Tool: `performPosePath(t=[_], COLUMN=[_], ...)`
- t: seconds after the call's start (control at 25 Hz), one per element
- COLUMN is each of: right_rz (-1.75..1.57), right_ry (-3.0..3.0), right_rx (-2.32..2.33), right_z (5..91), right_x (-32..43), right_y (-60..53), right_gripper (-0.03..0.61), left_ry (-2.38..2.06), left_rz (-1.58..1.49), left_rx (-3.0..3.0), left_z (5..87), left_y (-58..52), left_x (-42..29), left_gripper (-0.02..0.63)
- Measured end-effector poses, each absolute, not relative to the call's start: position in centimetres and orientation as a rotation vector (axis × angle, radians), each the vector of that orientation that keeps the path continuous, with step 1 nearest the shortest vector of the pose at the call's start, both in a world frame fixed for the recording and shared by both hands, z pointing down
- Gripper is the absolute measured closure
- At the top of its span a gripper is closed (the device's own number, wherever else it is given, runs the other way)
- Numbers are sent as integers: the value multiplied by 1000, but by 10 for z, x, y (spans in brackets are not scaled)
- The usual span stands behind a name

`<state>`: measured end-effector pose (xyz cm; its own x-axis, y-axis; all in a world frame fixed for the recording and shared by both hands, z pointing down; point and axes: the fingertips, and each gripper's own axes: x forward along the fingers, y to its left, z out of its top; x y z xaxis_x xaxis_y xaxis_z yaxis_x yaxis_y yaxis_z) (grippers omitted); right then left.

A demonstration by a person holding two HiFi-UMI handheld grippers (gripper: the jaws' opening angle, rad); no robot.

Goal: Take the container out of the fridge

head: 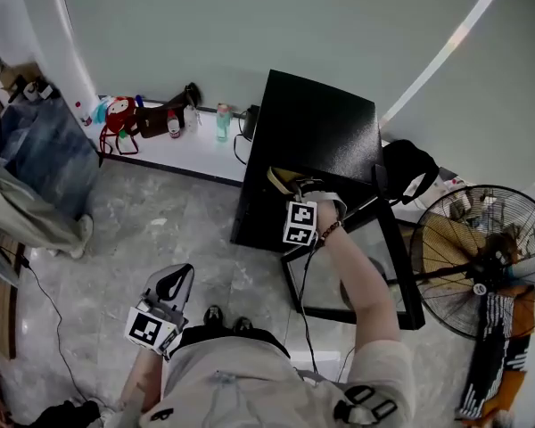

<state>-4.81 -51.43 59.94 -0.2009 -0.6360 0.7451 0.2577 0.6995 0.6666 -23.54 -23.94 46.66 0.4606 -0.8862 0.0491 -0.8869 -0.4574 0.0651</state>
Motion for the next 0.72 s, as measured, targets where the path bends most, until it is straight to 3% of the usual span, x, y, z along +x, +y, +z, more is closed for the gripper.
performPosePath(t=[0.72], right_rz=[-732], right_ry=[-1892], right_rx=[295], right_z=[512], right_x=[-25], right_y=[-287], right_gripper=[477], left_ry=[-1285], left_rz=[-64], left_rx=[2792], left_z=[447], left_y=[-281], left_x=[-162], left_gripper=[604])
